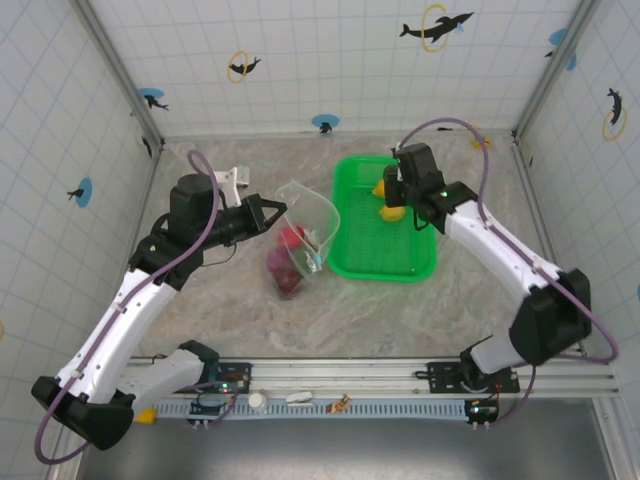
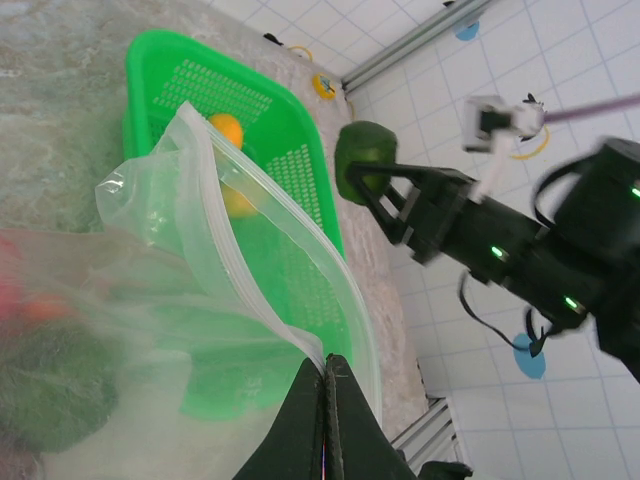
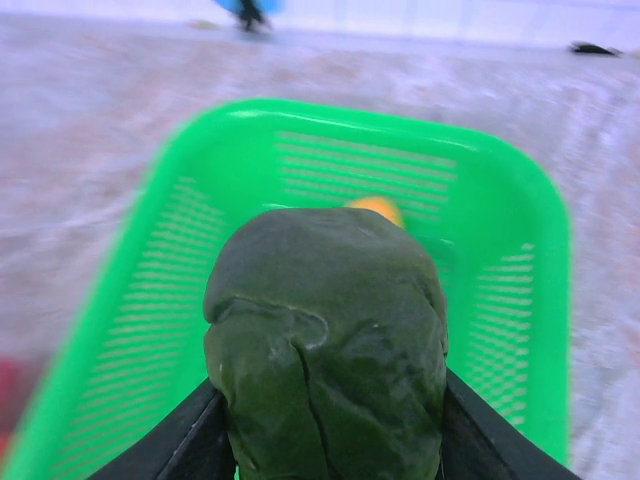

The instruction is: Place the food in the zip-top bag and seal the zipper

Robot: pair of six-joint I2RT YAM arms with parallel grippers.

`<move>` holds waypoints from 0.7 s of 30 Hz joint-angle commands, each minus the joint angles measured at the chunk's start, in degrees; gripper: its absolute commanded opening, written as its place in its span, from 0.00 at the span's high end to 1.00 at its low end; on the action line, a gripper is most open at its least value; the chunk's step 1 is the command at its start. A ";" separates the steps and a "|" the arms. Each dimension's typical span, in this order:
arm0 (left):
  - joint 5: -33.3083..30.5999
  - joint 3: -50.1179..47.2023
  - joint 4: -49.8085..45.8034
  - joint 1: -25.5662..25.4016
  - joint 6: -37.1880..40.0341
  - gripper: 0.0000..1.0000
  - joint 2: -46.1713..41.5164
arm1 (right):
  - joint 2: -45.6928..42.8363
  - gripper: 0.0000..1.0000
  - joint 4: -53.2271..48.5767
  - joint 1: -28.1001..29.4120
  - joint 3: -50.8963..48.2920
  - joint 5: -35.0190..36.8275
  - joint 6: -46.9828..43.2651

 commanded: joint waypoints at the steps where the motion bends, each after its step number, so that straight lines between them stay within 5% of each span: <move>1: 0.50 1.95 0.40 0.11 -1.41 1.00 0.26 | -7.69 0.56 5.90 2.97 -1.11 -9.29 2.79; 10: 0.48 2.22 0.31 0.11 -2.02 1.00 0.43 | -8.19 0.55 4.97 17.04 7.24 -18.20 1.38; 21: 0.02 1.87 -0.15 0.15 -2.02 1.00 -0.36 | -0.49 0.54 3.21 21.99 8.51 -19.69 -1.30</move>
